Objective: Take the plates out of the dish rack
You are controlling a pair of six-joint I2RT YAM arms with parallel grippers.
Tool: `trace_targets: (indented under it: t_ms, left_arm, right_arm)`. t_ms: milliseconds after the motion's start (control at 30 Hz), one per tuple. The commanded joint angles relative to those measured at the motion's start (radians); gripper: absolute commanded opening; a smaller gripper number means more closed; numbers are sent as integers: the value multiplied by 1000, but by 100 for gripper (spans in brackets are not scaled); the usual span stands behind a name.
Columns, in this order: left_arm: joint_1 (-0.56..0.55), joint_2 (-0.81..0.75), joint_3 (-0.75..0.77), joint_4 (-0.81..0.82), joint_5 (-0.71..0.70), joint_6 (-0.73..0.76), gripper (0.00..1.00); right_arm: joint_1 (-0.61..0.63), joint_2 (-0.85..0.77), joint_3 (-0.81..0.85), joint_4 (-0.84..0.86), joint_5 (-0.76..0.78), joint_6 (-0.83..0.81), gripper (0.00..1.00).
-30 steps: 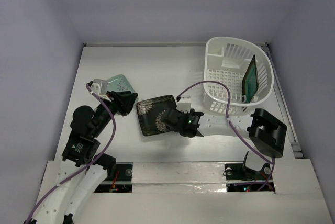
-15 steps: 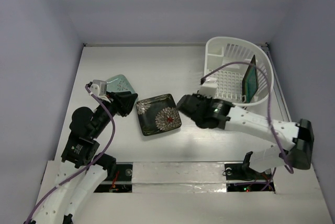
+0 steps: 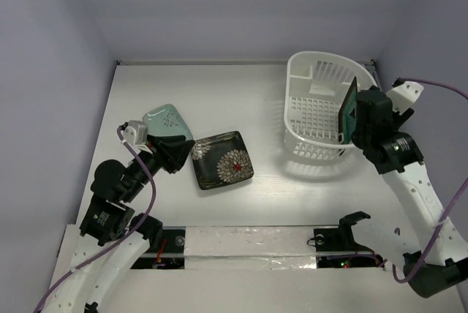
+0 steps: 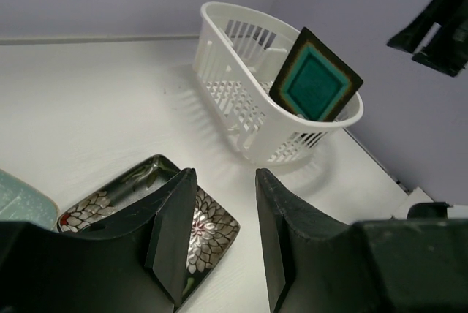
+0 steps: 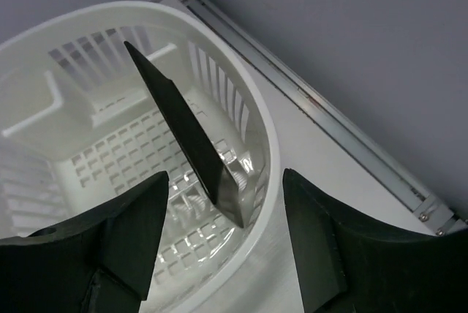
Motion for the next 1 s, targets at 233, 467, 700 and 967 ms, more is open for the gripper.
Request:
trace_targets:
  t_ms: [233,467,700,967]
  left_arm:
    - [-74,-87,8,-51,-25,29,38]
    - [-120,-153,3,-62,-55,20,38]
    - [-151,-206,-1,-65,-81,16,40]
    - [-169,-235,-1,-64,-81,14,40]
  right_arm:
    - [-195,272,79,130,-239,-288,68]
    - [-239,393,122,128,-280,-327,62]
    - [-239,487,121,112,-242,-328,49]
    - [-239,446,122,93,-207,-379,18]
